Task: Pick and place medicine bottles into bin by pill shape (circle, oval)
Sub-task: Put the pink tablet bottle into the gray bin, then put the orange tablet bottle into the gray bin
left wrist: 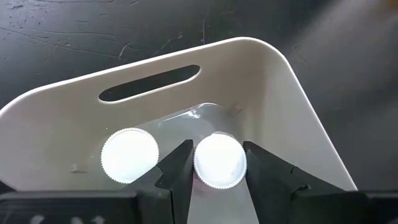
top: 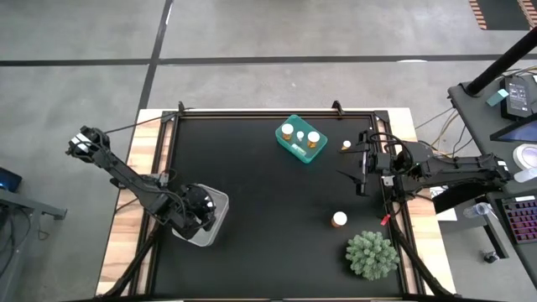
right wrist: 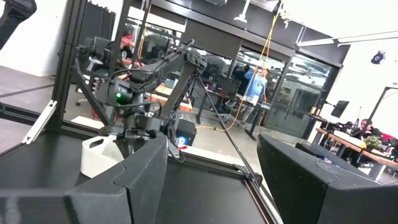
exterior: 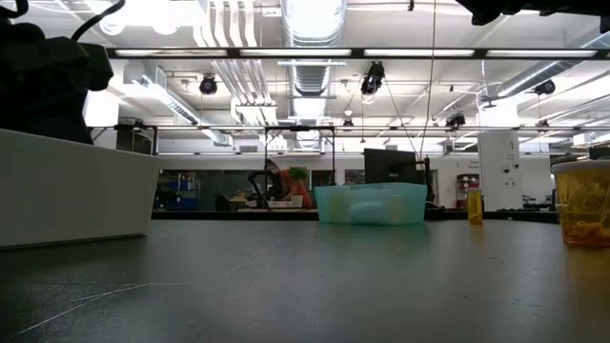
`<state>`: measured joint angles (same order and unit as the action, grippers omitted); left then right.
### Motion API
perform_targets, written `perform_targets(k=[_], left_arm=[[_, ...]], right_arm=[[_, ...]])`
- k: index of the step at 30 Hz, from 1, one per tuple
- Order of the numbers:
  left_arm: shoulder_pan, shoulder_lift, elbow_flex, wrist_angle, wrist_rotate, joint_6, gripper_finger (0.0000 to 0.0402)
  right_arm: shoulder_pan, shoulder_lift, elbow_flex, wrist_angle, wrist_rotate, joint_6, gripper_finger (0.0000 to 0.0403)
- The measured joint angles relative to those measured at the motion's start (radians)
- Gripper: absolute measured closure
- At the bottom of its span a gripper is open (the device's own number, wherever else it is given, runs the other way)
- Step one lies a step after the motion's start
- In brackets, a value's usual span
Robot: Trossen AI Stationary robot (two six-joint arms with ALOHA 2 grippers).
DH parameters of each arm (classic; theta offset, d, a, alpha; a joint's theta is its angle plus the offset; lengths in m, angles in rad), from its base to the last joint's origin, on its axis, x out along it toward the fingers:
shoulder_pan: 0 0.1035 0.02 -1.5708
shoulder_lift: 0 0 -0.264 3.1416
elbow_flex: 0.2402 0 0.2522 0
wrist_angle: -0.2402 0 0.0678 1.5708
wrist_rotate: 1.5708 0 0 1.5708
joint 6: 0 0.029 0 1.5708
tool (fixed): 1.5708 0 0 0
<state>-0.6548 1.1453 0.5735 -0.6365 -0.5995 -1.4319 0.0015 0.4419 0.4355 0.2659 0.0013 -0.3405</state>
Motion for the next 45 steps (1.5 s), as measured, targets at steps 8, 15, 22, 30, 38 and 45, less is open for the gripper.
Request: perform_targets(k=[8,15,22,30,38,45], left_arm=[[0.000,-0.022,0.000,0.000,0.004,0.000,0.0251],[0.000,-0.030,0.010,-0.003,0.044,0.042,0.0202],[-0.001,-0.036,0.057,-0.001,0.052,0.061,0.0191],[0.000,-0.036,0.133,-0.003,0.036,0.153,0.0191],[0.001,-0.035,0.204,0.000,-0.061,0.253,0.0191],[0.001,-0.035,0.235,0.005,-0.106,0.286,0.0191]], right_arm=[[0.000,0.000,0.000,0.000,0.000,0.000,0.0163],[0.000,0.000,0.000,0.000,0.000,0.000,0.0163],[0.000,0.000,0.000,0.000,0.000,0.000,0.0163],[0.000,0.000,0.000,0.000,0.000,0.000,0.0163],[0.000,0.000,0.000,0.000,0.000,0.000,0.0163],[0.000,0.000,0.000,0.000,0.000,0.007,0.0163]])
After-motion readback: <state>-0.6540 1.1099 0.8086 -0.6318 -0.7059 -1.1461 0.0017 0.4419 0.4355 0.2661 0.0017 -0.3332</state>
